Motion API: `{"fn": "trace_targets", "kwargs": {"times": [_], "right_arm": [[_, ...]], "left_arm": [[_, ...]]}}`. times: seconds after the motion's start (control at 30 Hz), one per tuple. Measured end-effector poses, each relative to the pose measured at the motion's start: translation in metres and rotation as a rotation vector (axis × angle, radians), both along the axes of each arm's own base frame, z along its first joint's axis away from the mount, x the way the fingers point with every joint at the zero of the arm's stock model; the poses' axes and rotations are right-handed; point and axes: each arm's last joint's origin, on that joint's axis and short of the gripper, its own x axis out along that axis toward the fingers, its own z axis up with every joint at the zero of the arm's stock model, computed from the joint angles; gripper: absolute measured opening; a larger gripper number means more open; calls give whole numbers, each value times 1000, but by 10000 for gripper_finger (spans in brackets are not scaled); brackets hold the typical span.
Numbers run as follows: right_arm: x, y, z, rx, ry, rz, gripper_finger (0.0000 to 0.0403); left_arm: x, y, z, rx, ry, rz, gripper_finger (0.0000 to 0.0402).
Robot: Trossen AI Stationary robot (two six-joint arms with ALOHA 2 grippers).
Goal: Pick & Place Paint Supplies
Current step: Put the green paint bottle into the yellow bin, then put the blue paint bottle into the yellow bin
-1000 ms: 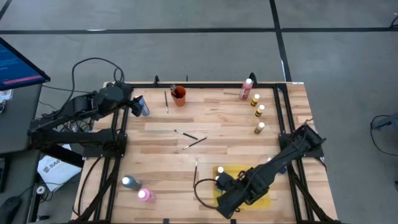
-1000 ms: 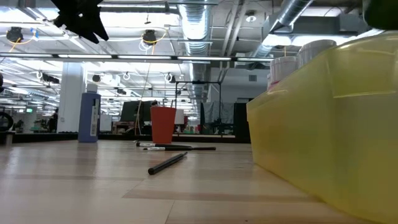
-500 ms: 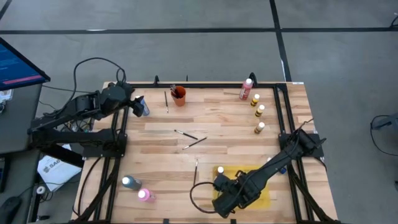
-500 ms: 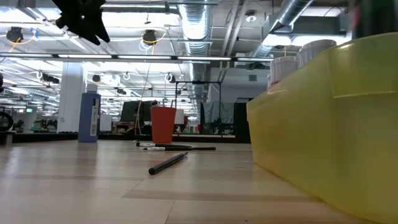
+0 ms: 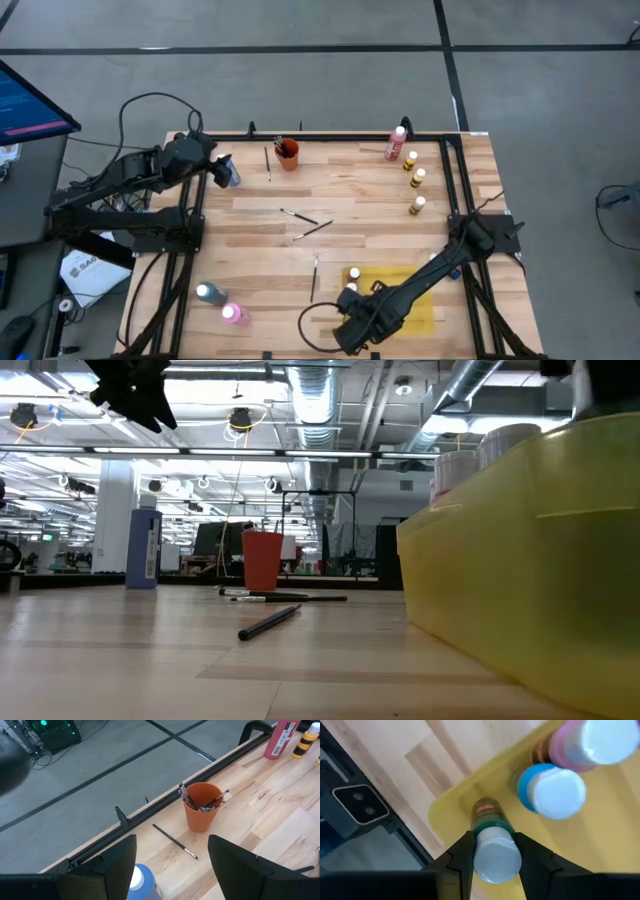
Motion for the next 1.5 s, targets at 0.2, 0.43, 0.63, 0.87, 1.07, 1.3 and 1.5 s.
{"fn": "trace_targets", "kwargs": {"times": [0.2, 0.43, 0.63, 0.87, 1.07, 1.3, 1.5], "right_arm": [[3, -3, -1, -9, -1, -10, 114], [7, -4, 0, 10, -24, -17, 130], [10, -6, 0, 23, -41, -25, 130], [12, -6, 0, 35, -49, -27, 142], [15, -9, 1, 44, -52, -38, 166], [16, -24, 26, 63, -111, -20, 175], [-2, -48, 62, 13, -118, -65, 175]], "left_arm": [[2, 1, -1, -2, 8, 0, 237], [3, 1, -1, -4, 13, 0, 237], [2, 1, -1, 6, 27, -11, 237], [2, 1, -1, 9, 34, -16, 237], [2, 1, -1, 19, 50, -28, 237], [2, 1, -1, 21, 54, -30, 237], [2, 1, -1, 22, 53, -29, 237]]}}
